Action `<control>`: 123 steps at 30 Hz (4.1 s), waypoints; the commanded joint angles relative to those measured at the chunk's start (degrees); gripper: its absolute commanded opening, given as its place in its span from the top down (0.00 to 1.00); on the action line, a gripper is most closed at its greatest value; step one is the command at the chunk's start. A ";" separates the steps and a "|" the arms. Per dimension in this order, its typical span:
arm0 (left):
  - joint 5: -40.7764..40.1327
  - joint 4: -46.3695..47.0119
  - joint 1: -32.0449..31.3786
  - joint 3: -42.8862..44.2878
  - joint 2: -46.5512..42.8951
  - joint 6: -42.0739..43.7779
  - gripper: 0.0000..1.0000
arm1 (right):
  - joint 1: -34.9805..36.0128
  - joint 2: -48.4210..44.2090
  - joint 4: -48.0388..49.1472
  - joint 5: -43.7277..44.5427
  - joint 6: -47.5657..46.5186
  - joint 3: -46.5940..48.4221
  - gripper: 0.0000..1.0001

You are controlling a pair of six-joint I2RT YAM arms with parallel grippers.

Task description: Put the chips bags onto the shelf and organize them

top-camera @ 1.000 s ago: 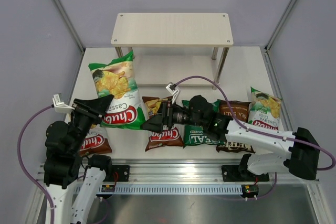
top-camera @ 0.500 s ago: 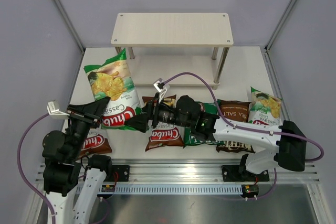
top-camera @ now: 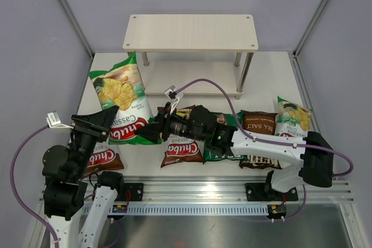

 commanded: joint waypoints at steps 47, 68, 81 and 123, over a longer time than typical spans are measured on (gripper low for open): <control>-17.12 -18.49 -0.38 2.15 -4.94 42.57 0.01 | -32.16 39.65 -46.00 -19.97 15.11 79.69 0.86; -15.72 -18.75 -0.47 2.24 -7.49 42.83 0.01 | -35.50 48.09 -44.85 -18.82 25.94 87.86 0.48; -15.45 -19.01 -0.47 2.33 -7.41 42.92 0.01 | -35.68 40.80 -53.73 -12.41 13.20 84.00 0.33; -15.37 -19.72 -0.47 2.59 -8.02 42.83 0.01 | -33.75 41.41 -47.74 -16.90 18.21 78.72 0.38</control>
